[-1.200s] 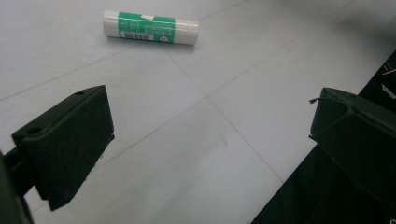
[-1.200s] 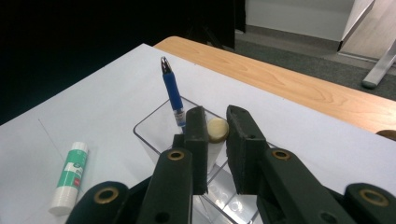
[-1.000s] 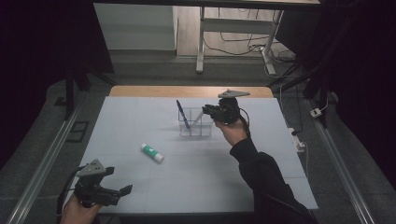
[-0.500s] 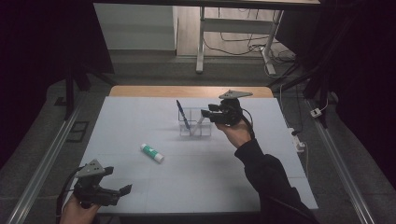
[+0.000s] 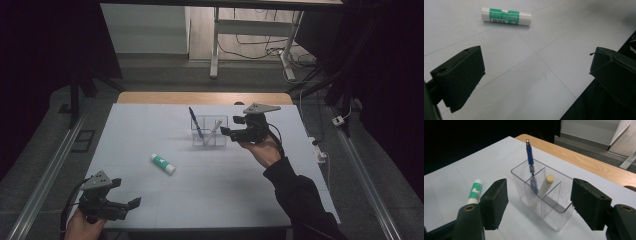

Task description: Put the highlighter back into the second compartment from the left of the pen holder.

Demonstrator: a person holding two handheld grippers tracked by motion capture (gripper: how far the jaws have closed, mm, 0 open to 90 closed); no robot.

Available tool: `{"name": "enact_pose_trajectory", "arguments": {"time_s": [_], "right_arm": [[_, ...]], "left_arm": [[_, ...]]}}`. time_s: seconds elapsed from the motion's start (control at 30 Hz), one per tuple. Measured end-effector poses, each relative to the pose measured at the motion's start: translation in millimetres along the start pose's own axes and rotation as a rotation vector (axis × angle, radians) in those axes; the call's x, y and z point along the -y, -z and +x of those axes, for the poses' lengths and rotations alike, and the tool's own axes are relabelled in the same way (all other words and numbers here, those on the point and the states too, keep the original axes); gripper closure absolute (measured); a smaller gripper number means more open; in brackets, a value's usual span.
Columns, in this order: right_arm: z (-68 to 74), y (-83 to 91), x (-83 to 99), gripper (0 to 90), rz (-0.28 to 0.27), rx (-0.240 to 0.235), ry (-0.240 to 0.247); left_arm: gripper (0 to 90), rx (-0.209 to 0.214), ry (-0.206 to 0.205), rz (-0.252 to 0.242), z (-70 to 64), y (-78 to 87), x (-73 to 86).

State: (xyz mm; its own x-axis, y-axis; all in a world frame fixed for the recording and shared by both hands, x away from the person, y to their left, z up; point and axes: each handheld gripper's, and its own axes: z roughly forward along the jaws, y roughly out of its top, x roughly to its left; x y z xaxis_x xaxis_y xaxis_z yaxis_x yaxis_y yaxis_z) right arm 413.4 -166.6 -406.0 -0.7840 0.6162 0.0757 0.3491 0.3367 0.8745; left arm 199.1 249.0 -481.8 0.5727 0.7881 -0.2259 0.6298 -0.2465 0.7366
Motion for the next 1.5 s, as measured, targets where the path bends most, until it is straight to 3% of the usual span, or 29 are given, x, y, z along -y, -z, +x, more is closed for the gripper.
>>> {"name": "enact_pose_trajectory", "arguments": {"time_s": [0.17, 0.3, 0.6, 0.9, 1.3, 1.5], "right_arm": [[5.1, 10.3, 5.9, 20.7, 0.016, -0.015, 0.004], [10.6, 17.7, 12.5, 17.1, 0.045, -0.003, 0.023], [15.2, 37.5, 33.0, 9.3, 0.067, 0.005, 0.014], [19.5, 68.7, 55.9, 2.5, 0.069, 0.005, -0.029], [29.3, 102.5, 88.5, 0.0, 0.115, 0.076, -0.015], [30.3, 119.4, 106.2, 0.0, 0.132, 0.124, -0.035]], "left_arm": [[0.0, -0.001, 0.003, 0.003, 0.3, -0.4, -0.3], [0.0, -0.001, 0.009, 0.006, 0.6, -0.8, -0.6], [0.0, -0.014, 0.016, 0.008, 0.4, -0.7, -1.0], [0.0, -0.019, 0.017, 0.003, 0.3, -0.4, -2.5], [0.0, -0.003, 0.009, -0.010, 1.9, -0.3, -5.8], [0.0, 0.008, 0.004, -0.013, 2.6, -0.9, -6.3]]}}
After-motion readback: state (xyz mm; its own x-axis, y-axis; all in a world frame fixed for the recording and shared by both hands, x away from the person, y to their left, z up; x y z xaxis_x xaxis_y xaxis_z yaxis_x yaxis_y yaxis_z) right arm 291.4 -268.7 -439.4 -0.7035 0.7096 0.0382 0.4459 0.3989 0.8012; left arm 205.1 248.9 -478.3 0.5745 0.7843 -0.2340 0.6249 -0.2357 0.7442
